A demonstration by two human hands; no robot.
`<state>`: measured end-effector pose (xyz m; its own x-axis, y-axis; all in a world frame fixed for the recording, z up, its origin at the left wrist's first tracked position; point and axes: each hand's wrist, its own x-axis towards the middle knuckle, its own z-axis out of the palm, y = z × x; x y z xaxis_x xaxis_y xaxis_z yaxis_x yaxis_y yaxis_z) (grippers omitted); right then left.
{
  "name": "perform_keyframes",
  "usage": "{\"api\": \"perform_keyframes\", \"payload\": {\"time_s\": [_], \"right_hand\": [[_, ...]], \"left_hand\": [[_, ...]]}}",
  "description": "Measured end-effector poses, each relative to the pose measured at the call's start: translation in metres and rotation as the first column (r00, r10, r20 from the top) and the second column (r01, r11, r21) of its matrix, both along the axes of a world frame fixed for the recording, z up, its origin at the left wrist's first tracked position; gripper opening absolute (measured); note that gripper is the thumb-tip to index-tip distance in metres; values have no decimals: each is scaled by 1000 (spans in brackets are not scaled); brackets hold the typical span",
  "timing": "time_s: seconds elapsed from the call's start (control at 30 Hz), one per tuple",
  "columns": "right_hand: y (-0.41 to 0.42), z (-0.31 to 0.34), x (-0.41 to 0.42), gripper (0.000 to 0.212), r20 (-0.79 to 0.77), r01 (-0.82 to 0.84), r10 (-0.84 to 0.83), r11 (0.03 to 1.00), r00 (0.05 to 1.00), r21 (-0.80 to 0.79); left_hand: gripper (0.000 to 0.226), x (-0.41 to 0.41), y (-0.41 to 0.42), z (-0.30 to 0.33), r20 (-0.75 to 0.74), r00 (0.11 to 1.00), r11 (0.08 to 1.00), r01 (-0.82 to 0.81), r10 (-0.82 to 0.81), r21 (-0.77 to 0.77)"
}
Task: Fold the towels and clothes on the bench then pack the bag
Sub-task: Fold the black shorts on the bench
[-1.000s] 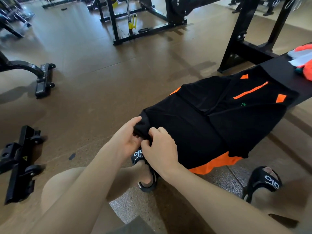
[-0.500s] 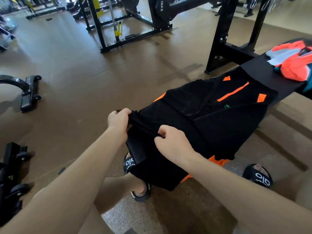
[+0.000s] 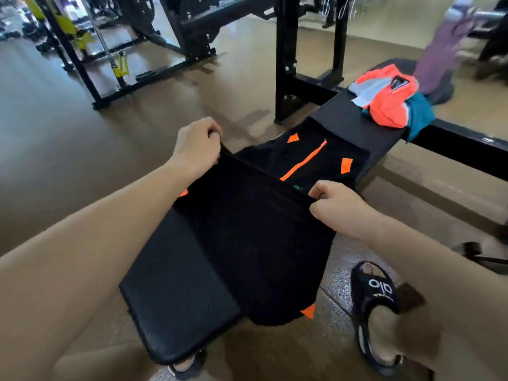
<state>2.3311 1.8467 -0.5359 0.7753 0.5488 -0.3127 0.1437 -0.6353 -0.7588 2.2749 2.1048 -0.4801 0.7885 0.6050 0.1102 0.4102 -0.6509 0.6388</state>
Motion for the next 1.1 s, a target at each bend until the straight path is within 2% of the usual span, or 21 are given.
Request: {"api": "perform_keyframes", "payload": {"time_s": [0.2,0.33,0.53,0.7,0.87,1.1], "right_hand": [[-33,-9,87,27,9,37,-37,996,999,-83],[-37,-17,137,18,38,87,-83,989,996,-120],[-41,-41,186,22,19,198,-197,976,980,-90],[-42,-58,206,14,102,172,-158,974,982,-144],[-44,-64,223,21,231,150,-108,974,967,-172],[-47,-67,238,22,316,189,-122,963,941,-191]], "left_hand": [[41,96,-5,-14,-182,974,970,168,-136,174],[27,155,-5,-28,-310,926,898,312,-215,309],[17,226,-9,-52,-447,868,809,417,-218,415],[19,267,-11,-71,-504,831,758,481,-235,441],[18,295,-10,-86,-503,828,734,500,-249,459],[27,306,-14,-106,-531,814,781,484,-235,395]]}}
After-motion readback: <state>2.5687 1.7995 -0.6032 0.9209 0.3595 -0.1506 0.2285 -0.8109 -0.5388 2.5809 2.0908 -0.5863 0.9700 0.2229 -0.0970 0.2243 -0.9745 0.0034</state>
